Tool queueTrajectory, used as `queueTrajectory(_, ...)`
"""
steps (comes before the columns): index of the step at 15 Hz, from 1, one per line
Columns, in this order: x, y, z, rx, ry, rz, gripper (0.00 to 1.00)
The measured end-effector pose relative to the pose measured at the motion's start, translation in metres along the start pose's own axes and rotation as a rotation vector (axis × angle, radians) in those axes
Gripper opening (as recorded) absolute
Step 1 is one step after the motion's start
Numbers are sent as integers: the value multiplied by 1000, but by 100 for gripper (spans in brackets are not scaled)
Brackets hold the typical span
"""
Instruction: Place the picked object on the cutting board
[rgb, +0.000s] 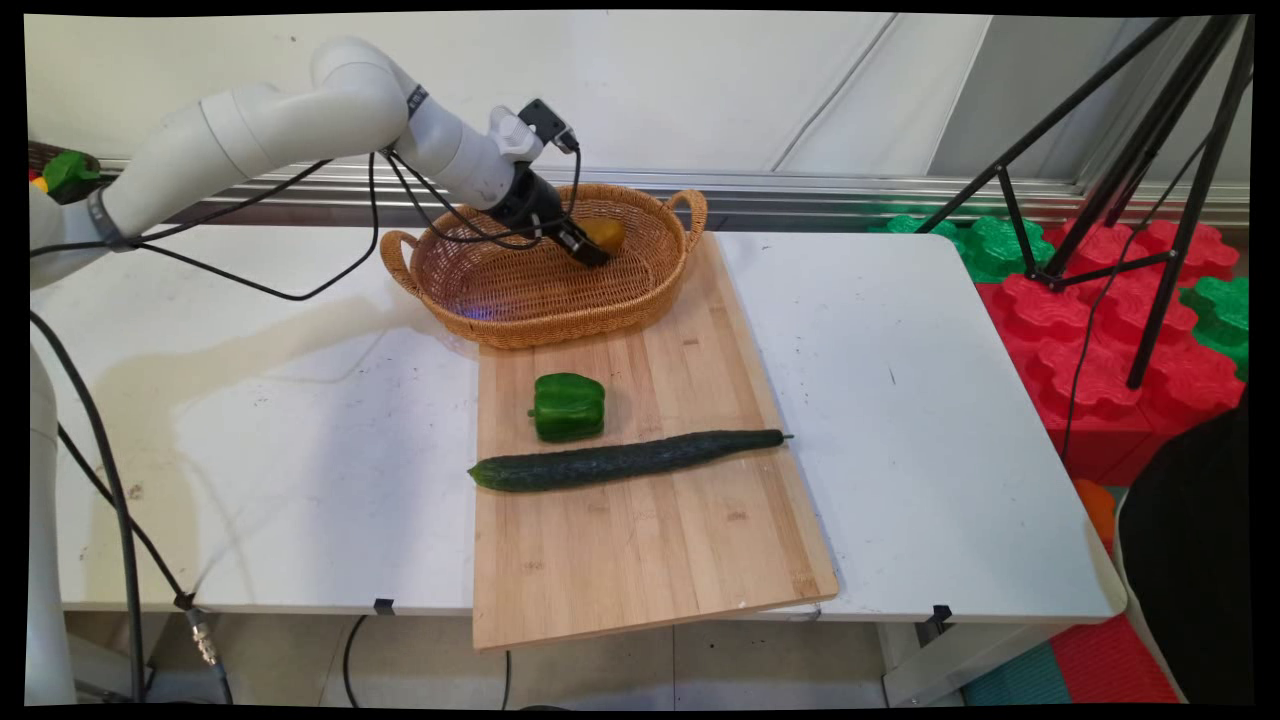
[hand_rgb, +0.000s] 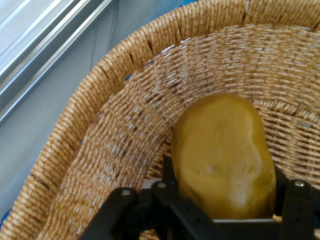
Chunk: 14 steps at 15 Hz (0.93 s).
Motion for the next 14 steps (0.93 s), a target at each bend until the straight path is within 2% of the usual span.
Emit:
queueTrajectory(10, -5, -3, -67, -46, 64, 59, 0)
queueTrajectory(14, -8, -2, -104, -85, 94, 76, 0)
